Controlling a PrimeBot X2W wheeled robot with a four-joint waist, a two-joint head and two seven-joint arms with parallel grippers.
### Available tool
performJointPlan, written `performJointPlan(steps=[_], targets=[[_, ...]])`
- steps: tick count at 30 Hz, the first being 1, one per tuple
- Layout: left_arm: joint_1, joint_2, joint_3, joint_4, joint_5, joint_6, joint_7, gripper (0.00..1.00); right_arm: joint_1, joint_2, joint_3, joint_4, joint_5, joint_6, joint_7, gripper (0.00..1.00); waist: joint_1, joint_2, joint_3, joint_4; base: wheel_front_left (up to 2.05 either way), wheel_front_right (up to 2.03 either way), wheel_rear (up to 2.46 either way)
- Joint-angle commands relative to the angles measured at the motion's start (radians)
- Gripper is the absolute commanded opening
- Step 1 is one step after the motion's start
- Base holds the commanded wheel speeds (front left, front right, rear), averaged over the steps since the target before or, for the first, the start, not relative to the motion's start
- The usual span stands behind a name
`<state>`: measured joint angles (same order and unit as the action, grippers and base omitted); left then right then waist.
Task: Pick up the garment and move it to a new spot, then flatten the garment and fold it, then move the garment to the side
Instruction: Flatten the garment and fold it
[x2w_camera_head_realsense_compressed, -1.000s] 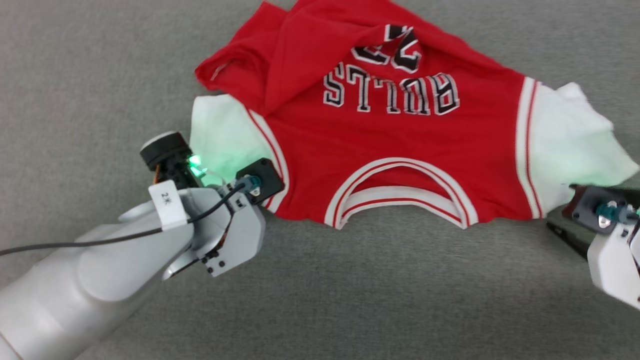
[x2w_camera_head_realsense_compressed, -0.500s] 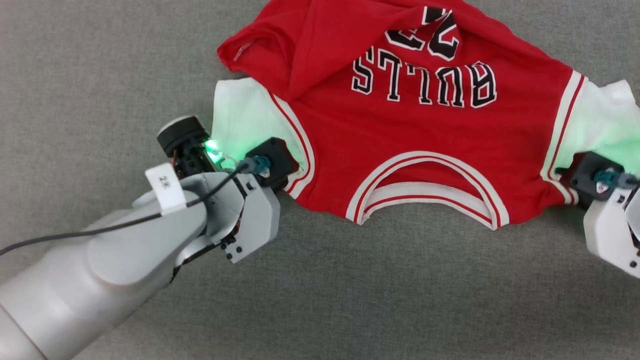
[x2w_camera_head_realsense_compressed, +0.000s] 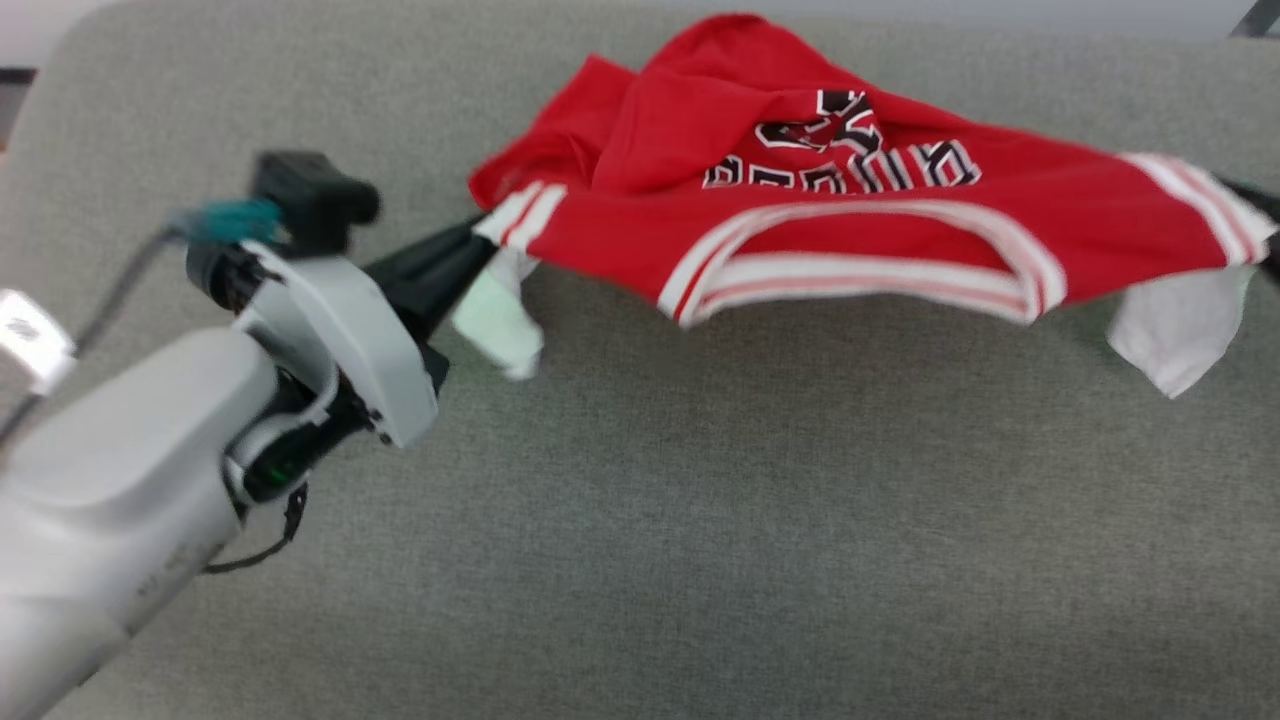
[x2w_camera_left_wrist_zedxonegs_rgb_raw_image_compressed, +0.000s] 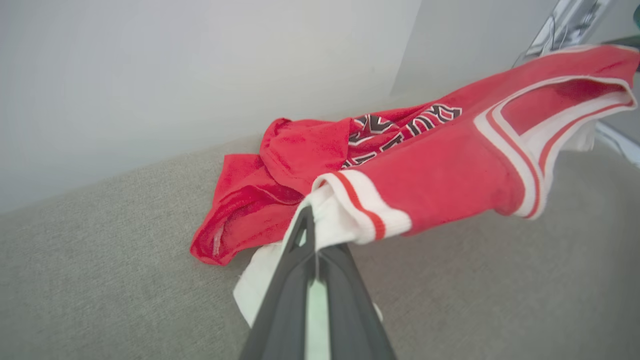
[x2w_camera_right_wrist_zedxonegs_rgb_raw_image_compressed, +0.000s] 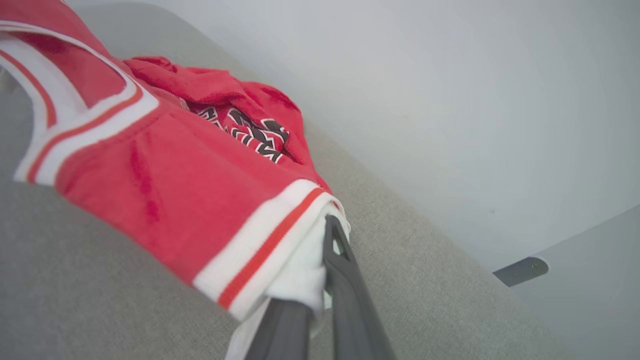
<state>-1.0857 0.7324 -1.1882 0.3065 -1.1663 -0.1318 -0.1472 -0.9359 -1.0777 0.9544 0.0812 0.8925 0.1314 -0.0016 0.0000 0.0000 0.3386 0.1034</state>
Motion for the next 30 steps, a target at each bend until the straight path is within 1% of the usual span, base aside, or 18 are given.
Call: performJointPlan(steps=[1,2,3,4,5,6,9,10,11,12,15,16,18,21,25,27,30], targets=[[0.007,-0.001,0.002,-0.001,-0.003,0.003,-0.001,0.00,0.007,-0.005,-0.010,0.000,0.006,-0.001,-0.006,0.00,0.0000,0.0000,-0.028,-0.004,0.00,0.00,0.00],[-0.002,0.007,0.016,-0.015,-0.039,0.003,-0.004,0.00,0.015,-0.005,-0.046,0.000,0.022,-0.001,-0.008,0.00,0.0000,0.0000,-0.029,-0.003,0.00,0.00,0.00],[-0.033,0.008,0.042,-0.025,-0.112,0.003,0.009,0.00,0.026,0.023,-0.109,0.016,0.051,-0.001,0.001,0.00,0.0000,0.0000,-0.022,-0.003,0.00,0.00,0.00],[-0.055,0.002,0.054,-0.014,-0.139,0.003,0.023,0.00,0.020,0.050,-0.141,0.034,0.061,-0.001,0.007,0.00,0.0000,0.0000,-0.015,-0.004,0.00,0.00,0.00],[-0.055,0.002,0.054,-0.014,-0.139,0.003,0.023,0.00,0.020,0.050,-0.141,0.034,0.061,-0.001,0.007,0.00,0.0000,0.0000,-0.015,-0.004,0.00,0.00,0.00],[-0.109,-0.025,0.076,0.029,-0.189,0.003,0.055,0.00,-0.016,0.117,-0.209,0.090,0.077,-0.001,0.023,0.00,0.0000,0.0000,0.007,-0.009,0.00,0.00,0.00],[-0.236,-0.083,0.148,0.161,-0.247,0.003,0.078,0.00,-0.123,0.245,-0.318,0.218,0.082,-0.001,0.051,0.00,0.0000,0.0000,0.059,-0.020,0.00,0.00,0.00],[-0.278,-0.113,0.173,0.214,-0.267,0.005,0.079,0.00,-0.169,0.287,-0.345,0.261,0.066,-0.001,0.057,0.00,0.0000,0.0000,0.076,-0.025,0.00,0.00,0.00],[-0.278,-0.113,0.173,0.214,-0.267,0.005,0.079,0.00,-0.169,0.287,-0.345,0.261,0.066,-0.001,0.057,0.00,0.0000,0.0000,0.076,-0.025,0.00,0.00,0.00],[-0.382,-0.148,0.204,0.326,-0.262,0.011,0.087,0.00,-0.273,0.363,-0.400,0.351,0.041,-0.001,0.064,0.00,0.0000,0.0000,0.116,-0.039,0.00,0.00,0.00],[-0.542,-0.193,0.243,0.482,-0.245,0.027,0.069,0.00,-0.434,0.462,-0.464,0.476,-0.011,-0.002,0.050,0.00,0.0000,0.0000,0.161,-0.062,0.00,0.00,0.00],[-0.542,-0.193,0.243,0.482,-0.245,0.027,0.069,0.00,-0.434,0.462,-0.464,0.476,-0.011,-0.002,0.050,0.00,0.0000,0.0000,0.161,-0.062,0.00,0.00,0.00],[-0.636,-0.224,0.281,0.565,-0.251,0.031,0.032,0.00,-0.530,0.512,-0.497,0.552,-0.051,-0.002,0.027,0.00,0.0000,0.0000,0.182,-0.078,0.00,0.00,0.00],[-0.748,-0.260,0.311,0.662,-0.238,0.027,-0.020,0.00,-0.651,0.566,-0.531,0.656,-0.110,-0.002,-0.010,0.00,0.0000,0.0000,0.198,-0.096,0.00,0.00,0.00],[-0.858,-0.285,0.328,0.740,-0.215,0.020,-0.075,0.00,-0.768,0.605,-0.565,0.757,-0.152,-0.003,-0.065,0.00,0.0000,0.0000,0.206,-0.110,0.00,0.00,0.00],[-0.880,-0.299,0.348,0.765,-0.226,0.014,-0.091,0.00,-0.798,0.623,-0.572,0.789,-0.159,-0.003,-0.092,0.00,0.0000,0.0000,0.203,-0.114,0.00,0.00,0.00],[-0.845,-0.317,0.336,0.785,-0.230,0.005,-0.077,0.00,-0.779,0.637,-0.528,0.799,-0.160,-0.002,-0.089,0.00,0.0000,0.0000,0.188,-0.112,0.00,0.00,0.00]])
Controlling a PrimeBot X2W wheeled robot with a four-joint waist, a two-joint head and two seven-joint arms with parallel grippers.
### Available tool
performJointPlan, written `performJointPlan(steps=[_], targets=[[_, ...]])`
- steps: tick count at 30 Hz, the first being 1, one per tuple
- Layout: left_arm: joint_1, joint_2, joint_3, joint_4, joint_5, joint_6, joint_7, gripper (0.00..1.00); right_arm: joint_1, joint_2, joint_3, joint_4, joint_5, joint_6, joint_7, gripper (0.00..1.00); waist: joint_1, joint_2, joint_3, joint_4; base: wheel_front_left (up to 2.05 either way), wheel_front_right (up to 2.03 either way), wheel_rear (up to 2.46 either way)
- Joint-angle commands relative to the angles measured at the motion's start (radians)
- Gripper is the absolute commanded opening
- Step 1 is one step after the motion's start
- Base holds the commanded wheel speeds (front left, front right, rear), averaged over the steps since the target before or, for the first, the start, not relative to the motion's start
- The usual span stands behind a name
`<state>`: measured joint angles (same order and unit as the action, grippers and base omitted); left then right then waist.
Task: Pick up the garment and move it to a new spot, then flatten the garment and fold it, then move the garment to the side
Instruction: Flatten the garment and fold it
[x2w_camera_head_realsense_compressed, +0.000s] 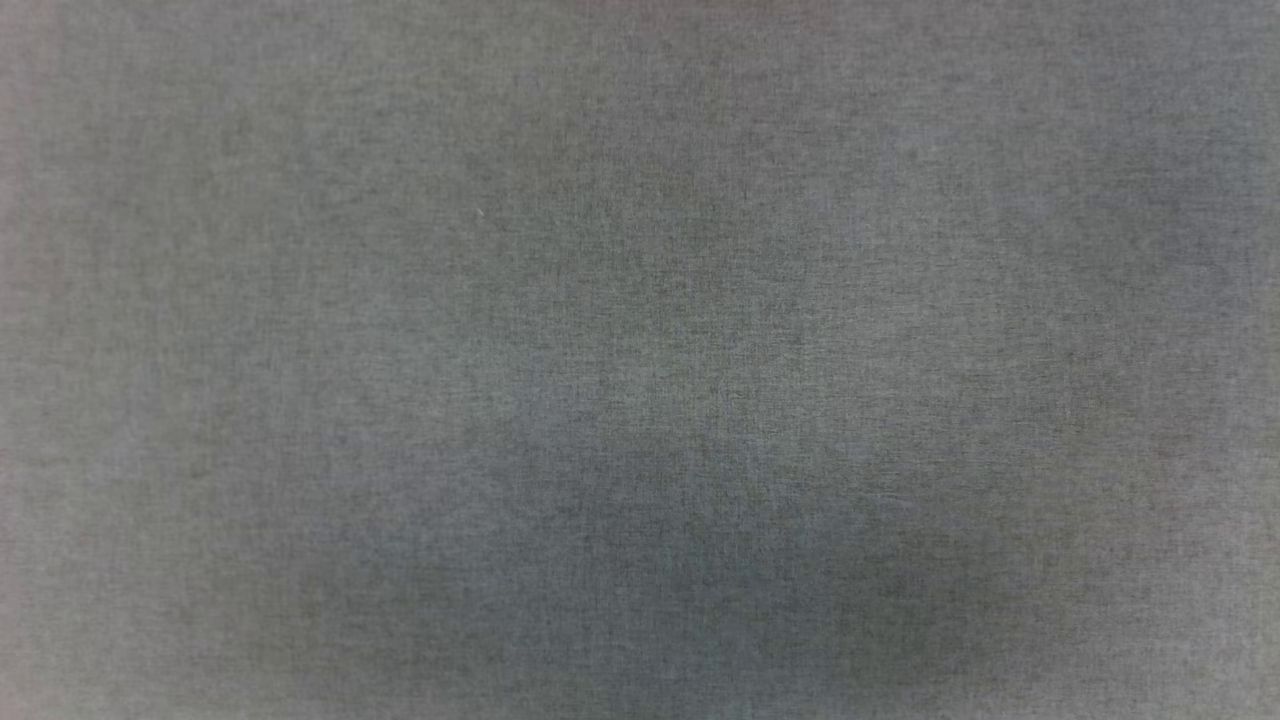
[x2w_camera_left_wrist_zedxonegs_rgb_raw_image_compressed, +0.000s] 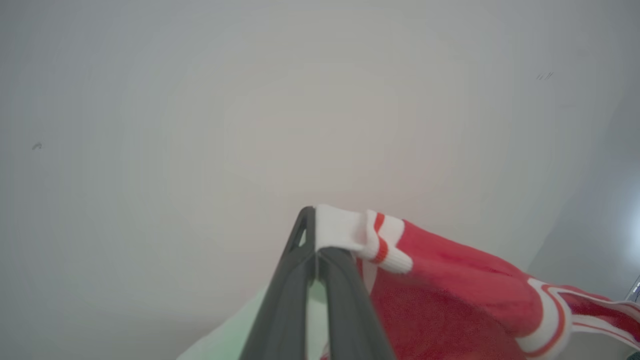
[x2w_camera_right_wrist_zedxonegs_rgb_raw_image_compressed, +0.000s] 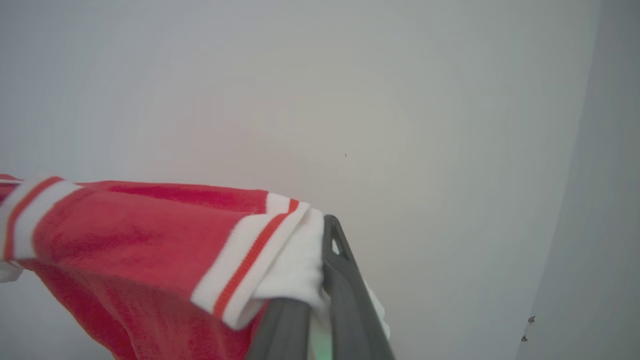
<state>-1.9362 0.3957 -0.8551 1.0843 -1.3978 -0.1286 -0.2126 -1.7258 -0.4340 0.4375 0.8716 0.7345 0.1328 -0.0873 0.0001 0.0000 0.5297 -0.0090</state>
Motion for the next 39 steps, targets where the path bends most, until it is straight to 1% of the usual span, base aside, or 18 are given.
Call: performJointPlan(steps=[1,3,4,5,8,10,12,14,16,17,19,22,25,27,29,33,36,39], targets=[[0.026,0.018,0.011,0.014,-0.022,0.001,0.008,0.00,0.028,-0.010,0.007,0.002,0.003,-0.004,-0.002,0.00,-0.0001,0.0000,-0.008,0.001,0.00,0.00,0.00],[0.095,0.010,0.027,-0.002,-0.073,-0.001,0.080,0.00,0.080,-0.020,0.055,-0.029,0.016,-0.004,0.003,0.00,-0.0001,0.0000,-0.023,-0.001,0.00,0.00,0.00],[0.123,0.022,0.028,-0.032,-0.086,-0.001,0.107,0.00,0.113,-0.030,0.074,-0.050,0.030,-0.004,0.008,0.00,-0.0001,0.0000,-0.029,0.001,0.00,0.00,0.00],[0.167,0.039,0.021,-0.058,-0.100,-0.002,0.144,0.00,0.151,-0.043,0.089,-0.072,0.045,-0.004,0.018,0.00,-0.0001,0.0000,-0.035,0.001,0.00,0.00,0.00],[0.305,0.089,0.029,-0.168,-0.159,-0.002,0.197,0.00,0.282,-0.090,0.157,-0.170,0.085,-0.003,0.061,0.00,-0.0001,0.0000,-0.053,0.008,0.00,0.00,0.00],[0.400,0.133,0.016,-0.255,-0.168,-0.002,0.228,0.00,0.376,-0.137,0.193,-0.252,0.115,-0.003,0.093,0.00,-0.0001,0.0000,-0.067,0.012,0.00,0.00,0.00],[0.505,0.166,0.010,-0.338,-0.199,-0.002,0.254,0.00,0.476,-0.190,0.199,-0.333,0.154,-0.003,0.116,0.00,-0.0001,0.0000,-0.087,0.019,0.00,0.00,0.00],[0.612,0.214,-0.018,-0.419,-0.201,-0.002,0.281,0.00,0.582,-0.234,0.206,-0.418,0.183,-0.003,0.146,0.00,-0.0001,0.0000,-0.107,0.022,0.00,0.00,0.00],[0.727,0.256,-0.026,-0.492,-0.244,-0.002,0.311,0.00,0.693,-0.280,0.191,-0.495,0.213,-0.003,0.180,0.00,-0.0001,0.0000,-0.130,0.028,0.00,0.00,0.00],[0.774,0.283,-0.037,-0.529,-0.243,-0.002,0.319,0.00,0.743,-0.299,0.182,-0.533,0.225,-0.003,0.196,0.00,-0.0001,0.0000,-0.140,0.029,0.00,0.00,0.00],[0.876,0.316,-0.038,-0.605,-0.277,-0.002,0.309,0.00,0.851,-0.338,0.145,-0.595,0.249,-0.003,0.230,0.00,-0.0001,0.0000,-0.161,0.035,0.00,0.00,0.00],[1.028,0.380,-0.052,-0.721,-0.298,-0.001,0.281,0.00,1.012,-0.376,0.081,-0.677,0.275,-0.003,0.275,0.00,-0.0001,0.0000,-0.191,0.039,0.00,0.00,0.00],[1.164,0.447,-0.078,-0.823,-0.292,0.001,0.240,0.00,1.163,-0.395,0.014,-0.750,0.262,-0.003,0.313,0.00,-0.0001,0.0000,-0.219,0.043,0.00,0.00,0.00],[1.246,0.478,-0.100,-0.888,-0.290,0.013,0.213,0.00,1.264,-0.398,-0.030,-0.794,0.249,-0.003,0.343,0.00,-0.0001,0.0000,-0.235,0.046,0.00,0.00,0.00],[1.318,0.512,-0.119,-0.954,-0.285,0.028,0.186,0.00,1.360,-0.395,-0.076,-0.845,0.225,-0.003,0.379,0.00,-0.0001,0.0000,-0.247,0.051,0.00,0.00,0.00],[1.428,0.582,-0.158,-1.087,-0.263,0.038,0.150,0.00,1.550,-0.377,-0.179,-0.955,0.194,-0.003,0.464,0.00,-0.0001,0.0000,-0.264,0.060,0.00,0.00,0.00],[1.498,0.637,-0.183,-1.177,-0.263,0.056,0.134,0.00,1.691,-0.350,-0.279,-1.038,0.160,-0.003,0.542,0.00,-0.0001,0.0000,-0.274,0.064,0.00,0.00,0.00],[1.559,0.691,-0.203,-1.261,-0.262,0.078,0.113,0.00,1.826,-0.308,-0.379,-1.136,0.133,-0.003,0.633,0.00,-0.0001,0.0000,-0.279,0.064,0.00,0.00,0.00]])
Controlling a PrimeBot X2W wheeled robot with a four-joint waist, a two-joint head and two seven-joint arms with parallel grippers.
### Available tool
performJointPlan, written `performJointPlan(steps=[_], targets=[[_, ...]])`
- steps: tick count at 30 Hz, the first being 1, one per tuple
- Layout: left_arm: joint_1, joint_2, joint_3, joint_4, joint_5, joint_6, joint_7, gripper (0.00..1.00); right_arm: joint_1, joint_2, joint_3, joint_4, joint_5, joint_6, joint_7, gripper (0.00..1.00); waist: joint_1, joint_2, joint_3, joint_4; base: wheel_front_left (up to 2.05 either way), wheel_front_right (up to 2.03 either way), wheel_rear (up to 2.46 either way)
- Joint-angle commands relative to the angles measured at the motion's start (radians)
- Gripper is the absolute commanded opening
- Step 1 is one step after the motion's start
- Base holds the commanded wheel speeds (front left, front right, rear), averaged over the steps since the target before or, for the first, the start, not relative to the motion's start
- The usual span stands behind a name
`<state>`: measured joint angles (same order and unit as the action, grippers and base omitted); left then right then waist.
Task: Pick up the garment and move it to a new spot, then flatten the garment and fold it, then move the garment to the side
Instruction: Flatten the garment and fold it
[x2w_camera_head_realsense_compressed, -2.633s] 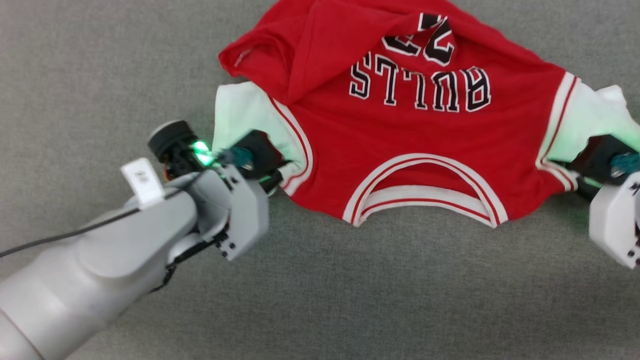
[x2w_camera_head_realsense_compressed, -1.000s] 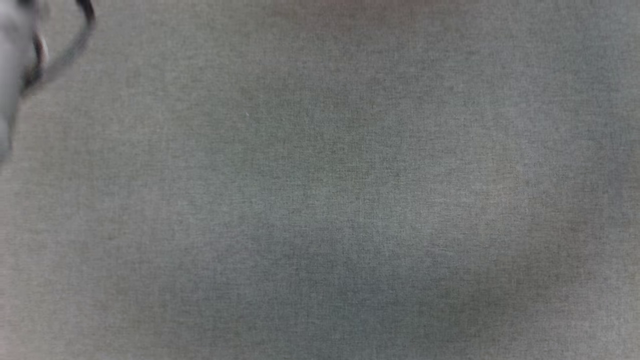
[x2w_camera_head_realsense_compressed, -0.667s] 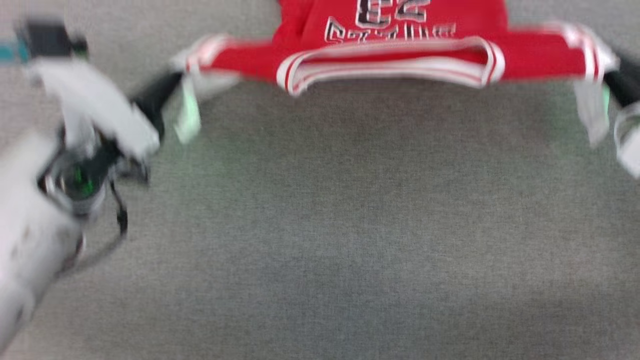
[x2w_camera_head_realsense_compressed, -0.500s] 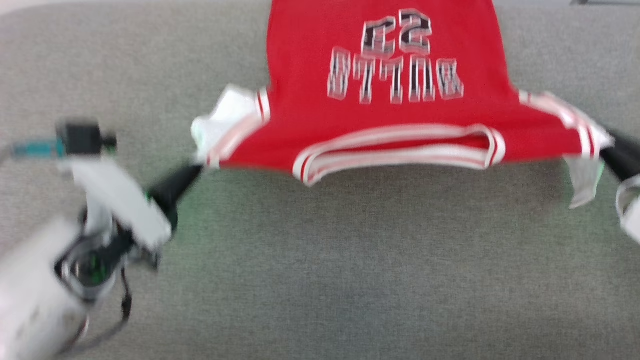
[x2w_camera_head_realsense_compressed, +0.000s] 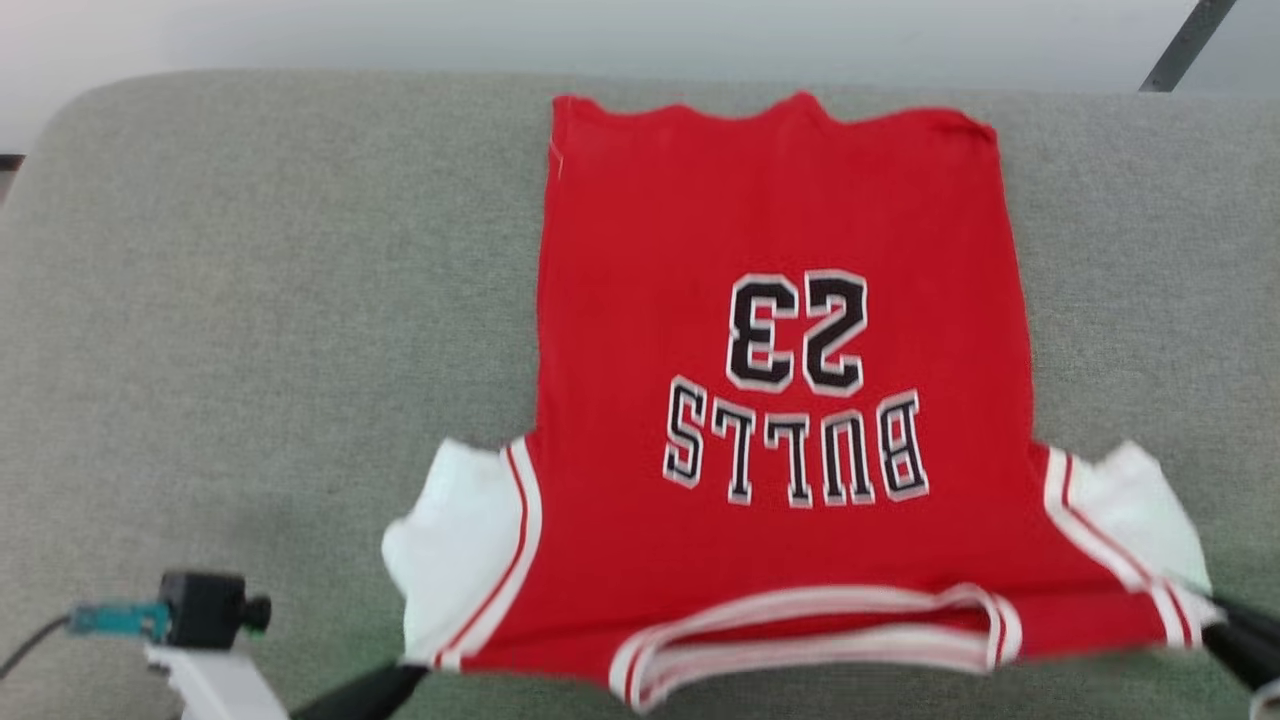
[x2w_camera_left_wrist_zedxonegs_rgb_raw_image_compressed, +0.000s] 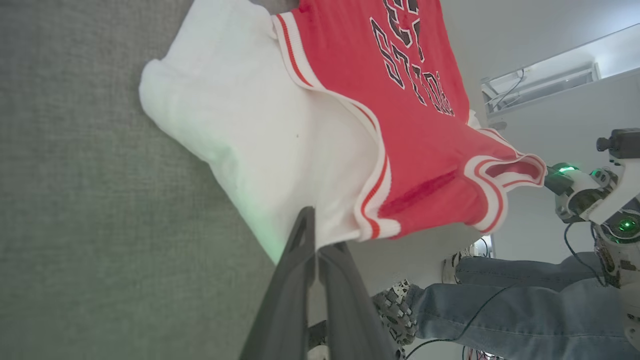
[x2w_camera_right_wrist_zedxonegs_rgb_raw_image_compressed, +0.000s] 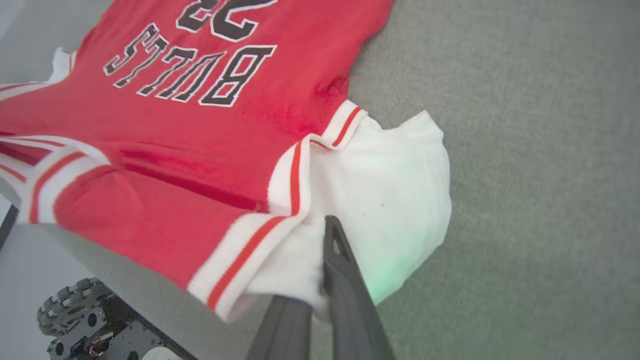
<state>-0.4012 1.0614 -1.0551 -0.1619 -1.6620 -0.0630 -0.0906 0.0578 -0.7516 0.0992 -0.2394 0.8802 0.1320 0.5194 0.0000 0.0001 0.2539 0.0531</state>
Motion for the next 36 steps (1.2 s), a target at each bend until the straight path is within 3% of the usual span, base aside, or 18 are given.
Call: performJointPlan(steps=[1,4,6,9,14,23,33,35,36], targets=[[0.039,0.045,-0.011,-0.041,0.012,0.017,-0.011,0.00,0.081,0.028,-0.070,-0.061,-0.020,-0.002,0.058,0.00,0.0000,-0.0001,-0.003,0.002,0.00,0.00,0.00],[0.067,0.078,-0.033,-0.097,0.039,0.040,-0.012,0.00,0.176,0.086,-0.141,-0.164,-0.047,-0.002,0.145,0.00,0.0000,-0.0001,0.001,0.006,0.00,0.00,0.00],[0.068,0.069,-0.044,-0.111,0.059,0.056,-0.003,0.00,0.205,0.121,-0.150,-0.216,-0.060,-0.002,0.191,0.00,0.0000,-0.0001,0.007,0.007,0.00,0.00,0.00],[0.046,0.022,-0.060,-0.089,0.081,0.068,0.021,0.00,0.201,0.150,-0.115,-0.240,-0.088,-0.002,0.240,0.00,0.0000,-0.0001,0.011,0.009,0.00,0.00,0.00],[0.001,-0.088,-0.096,0.021,0.114,0.061,0.087,0.00,0.144,0.165,-0.006,-0.157,-0.111,-0.002,0.274,0.00,0.0000,-0.0001,0.023,0.011,0.00,0.00,0.00],[-0.043,-0.258,-0.128,0.272,0.153,0.027,0.104,0.00,0.051,0.126,0.167,0.109,-0.173,-0.003,0.156,0.00,0.0000,-0.0001,0.049,0.023,0.00,0.00,0.00],[-0.035,-0.344,-0.137,0.411,0.159,-0.008,0.081,0.00,-0.018,0.107,0.254,0.192,-0.171,-0.008,0.047,0.00,0.0000,-0.0001,0.045,0.008,0.00,0.00,0.00],[-0.025,-0.344,-0.138,0.413,0.159,-0.010,0.074,0.00,-0.031,0.101,0.253,0.172,-0.168,-0.008,0.027,0.27,0.0000,-0.0001,0.042,0.000,0.00,0.00,0.00],[-0.021,-0.342,-0.138,0.411,0.160,-0.010,0.072,0.00,-0.038,0.096,0.249,0.156,-0.172,-0.008,0.015,0.86,0.0000,-0.0001,0.041,-0.005,0.00,0.00,0.00]])
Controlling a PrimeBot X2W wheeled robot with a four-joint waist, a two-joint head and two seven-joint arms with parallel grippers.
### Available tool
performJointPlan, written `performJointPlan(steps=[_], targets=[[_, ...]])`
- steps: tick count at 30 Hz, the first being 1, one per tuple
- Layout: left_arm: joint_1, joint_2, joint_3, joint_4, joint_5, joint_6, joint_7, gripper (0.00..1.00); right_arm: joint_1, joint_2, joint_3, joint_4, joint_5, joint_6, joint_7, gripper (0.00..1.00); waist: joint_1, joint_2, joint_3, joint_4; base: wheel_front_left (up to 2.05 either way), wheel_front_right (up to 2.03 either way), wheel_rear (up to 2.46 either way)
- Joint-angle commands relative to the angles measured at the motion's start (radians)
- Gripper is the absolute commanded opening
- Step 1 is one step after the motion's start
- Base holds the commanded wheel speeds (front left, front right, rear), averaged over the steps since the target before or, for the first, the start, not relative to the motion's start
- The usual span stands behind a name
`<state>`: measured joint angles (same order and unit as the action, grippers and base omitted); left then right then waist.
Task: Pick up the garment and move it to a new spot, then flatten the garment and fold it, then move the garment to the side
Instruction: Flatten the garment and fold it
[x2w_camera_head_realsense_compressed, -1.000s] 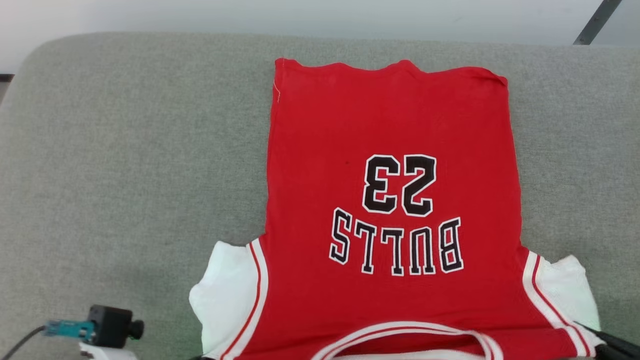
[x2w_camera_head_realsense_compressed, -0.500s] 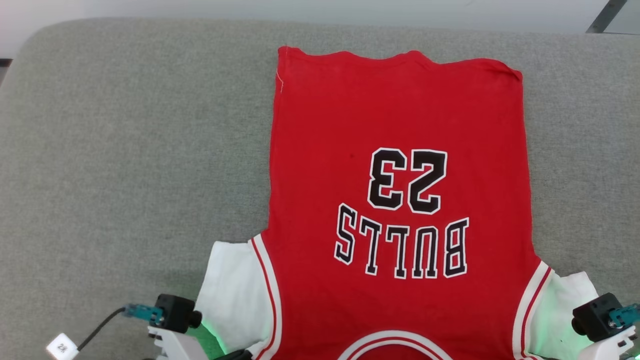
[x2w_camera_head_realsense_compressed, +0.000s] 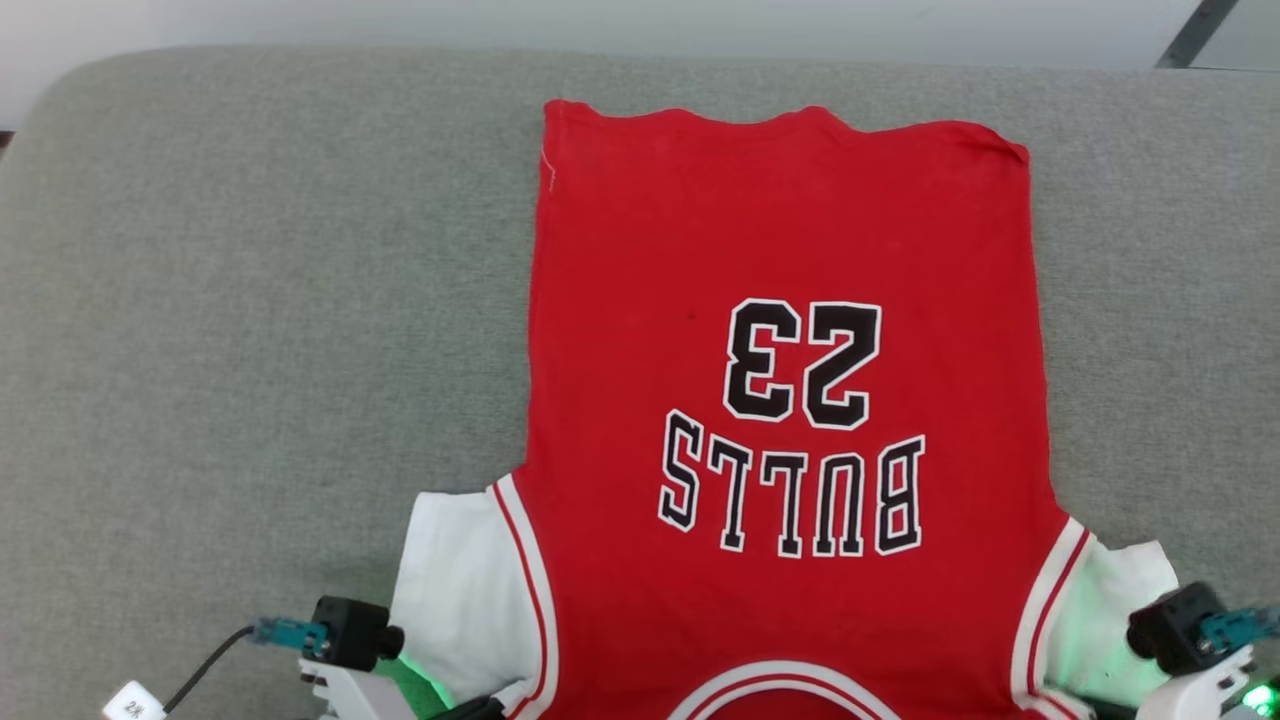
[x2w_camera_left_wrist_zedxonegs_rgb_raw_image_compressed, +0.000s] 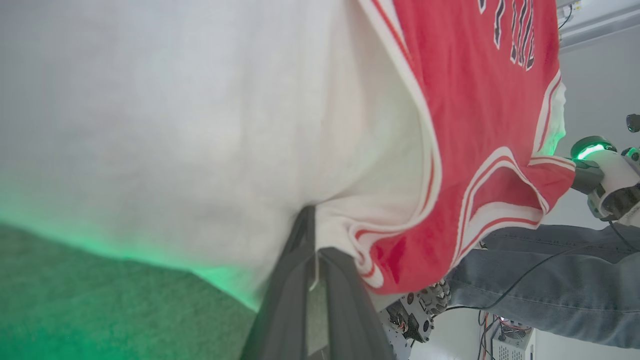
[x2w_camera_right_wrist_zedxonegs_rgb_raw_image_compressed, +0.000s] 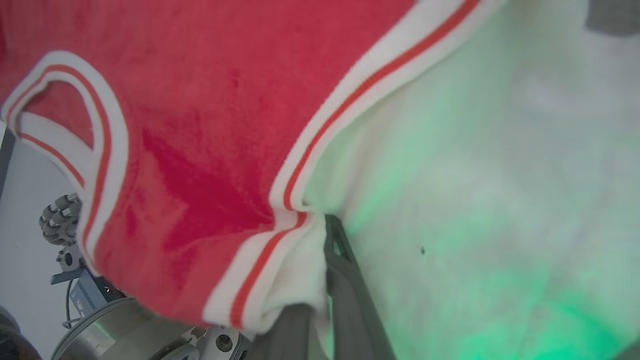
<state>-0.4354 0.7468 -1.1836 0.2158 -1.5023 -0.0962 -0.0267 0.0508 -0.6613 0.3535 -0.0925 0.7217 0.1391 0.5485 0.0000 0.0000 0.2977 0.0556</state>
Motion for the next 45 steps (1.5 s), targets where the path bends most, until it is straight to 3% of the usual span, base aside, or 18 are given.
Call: performJointPlan(steps=[1,6,13,16,19,24,34,38,45], targets=[[0.016,-0.026,-0.009,0.027,0.002,0.023,0.001,0.00,-0.035,0.003,-0.023,-0.005,-0.012,-0.015,-0.023,1.00,0.0000,0.0000,-0.003,-0.011,0.00,0.00,0.00],[0.025,-0.011,0.004,-0.029,0.011,0.034,-0.032,0.00,0.008,-0.039,-0.148,-0.159,0.023,-0.009,0.022,1.00,0.0000,0.0000,-0.003,-0.023,0.00,0.00,0.00],[0.000,0.004,0.006,-0.116,0.043,0.072,-0.034,0.00,0.070,-0.084,-0.483,-0.414,0.155,-0.009,0.250,1.00,0.0000,0.0000,0.024,0.000,0.00,0.00,0.00],[-0.022,0.001,0.005,-0.150,0.056,0.083,-0.021,0.00,0.006,-0.097,-0.607,-0.429,0.210,-0.009,0.336,1.00,0.0000,0.0000,0.044,0.025,0.00,0.00,0.00],[-0.042,0.000,0.007,-0.168,0.070,0.088,-0.015,0.00,-0.134,-0.110,-0.666,-0.362,0.225,-0.009,0.375,1.00,0.0000,0.0000,0.067,0.046,0.00,0.00,0.00],[-0.085,-0.024,0.011,-0.177,0.092,0.083,-0.005,0.00,-0.445,-0.105,-0.536,-0.131,0.111,-0.009,0.381,1.00,0.0000,0.0000,0.117,0.089,0.00,0.00,0.00],[-0.151,-0.053,0.015,-0.179,0.137,0.075,0.004,0.00,-1.003,0.047,-0.282,0.367,-0.097,-0.009,0.567,1.00,0.0000,0.0000,0.233,0.172,0.00,0.00,0.00],[-0.165,-0.068,0.013,-0.171,0.149,0.071,0.005,0.00,-1.115,0.073,-0.237,0.502,-0.160,-0.009,0.646,1.00,0.0000,0.0000,0.263,0.199,0.00,0.00,0.00],[-0.173,-0.093,0.015,-0.143,0.145,0.058,-0.002,0.00,-1.157,0.081,-0.187,0.637,-0.226,-0.009,0.654,1.00,0.0000,0.0000,0.286,0.224,0.00,0.00,0.00]])
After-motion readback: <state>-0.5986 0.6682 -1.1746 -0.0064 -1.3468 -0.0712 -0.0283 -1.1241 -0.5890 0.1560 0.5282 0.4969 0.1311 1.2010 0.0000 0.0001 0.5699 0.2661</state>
